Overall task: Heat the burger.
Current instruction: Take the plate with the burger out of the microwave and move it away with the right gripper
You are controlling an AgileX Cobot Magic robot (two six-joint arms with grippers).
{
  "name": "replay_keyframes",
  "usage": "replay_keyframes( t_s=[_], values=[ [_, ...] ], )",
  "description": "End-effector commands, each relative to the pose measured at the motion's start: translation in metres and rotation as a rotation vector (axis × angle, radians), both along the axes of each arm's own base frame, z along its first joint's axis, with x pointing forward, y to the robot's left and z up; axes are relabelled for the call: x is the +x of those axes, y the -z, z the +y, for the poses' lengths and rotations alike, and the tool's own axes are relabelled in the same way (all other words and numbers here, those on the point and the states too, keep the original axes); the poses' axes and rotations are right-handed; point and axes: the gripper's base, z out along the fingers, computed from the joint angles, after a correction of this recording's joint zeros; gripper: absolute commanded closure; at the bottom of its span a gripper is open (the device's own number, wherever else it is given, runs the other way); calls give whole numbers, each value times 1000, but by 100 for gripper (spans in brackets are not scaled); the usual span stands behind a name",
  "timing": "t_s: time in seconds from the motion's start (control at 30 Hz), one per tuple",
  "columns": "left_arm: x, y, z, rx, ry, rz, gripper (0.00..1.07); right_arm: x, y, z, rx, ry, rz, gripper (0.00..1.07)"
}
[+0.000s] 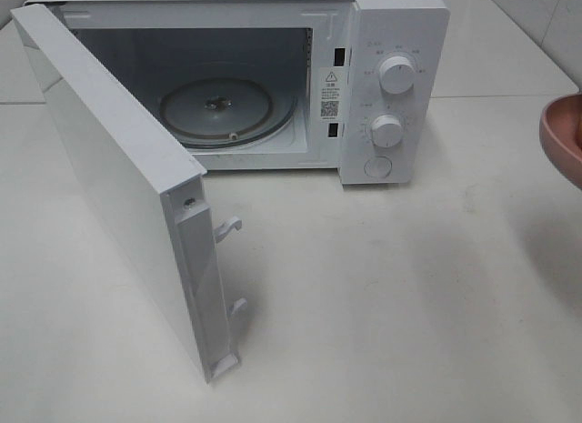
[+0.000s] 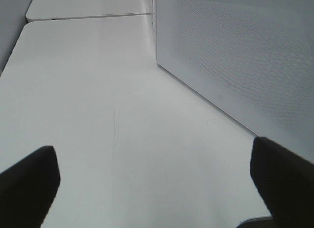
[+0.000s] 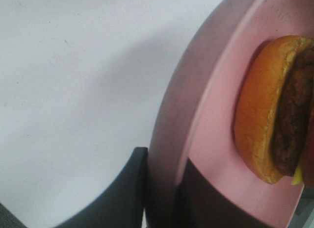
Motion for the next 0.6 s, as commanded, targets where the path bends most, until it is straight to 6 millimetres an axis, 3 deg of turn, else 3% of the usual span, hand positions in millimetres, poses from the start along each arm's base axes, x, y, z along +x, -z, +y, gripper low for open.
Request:
replay_keyframes(
  t_s=[0.03, 0.6],
  values=[
    [-2, 1, -1, -7, 3, -15, 8, 5, -7, -7, -35, 76, -83, 107],
    [-2, 1, -1, -7, 3, -15, 8, 35, 23, -2, -65, 510, -115, 107]
  ],
)
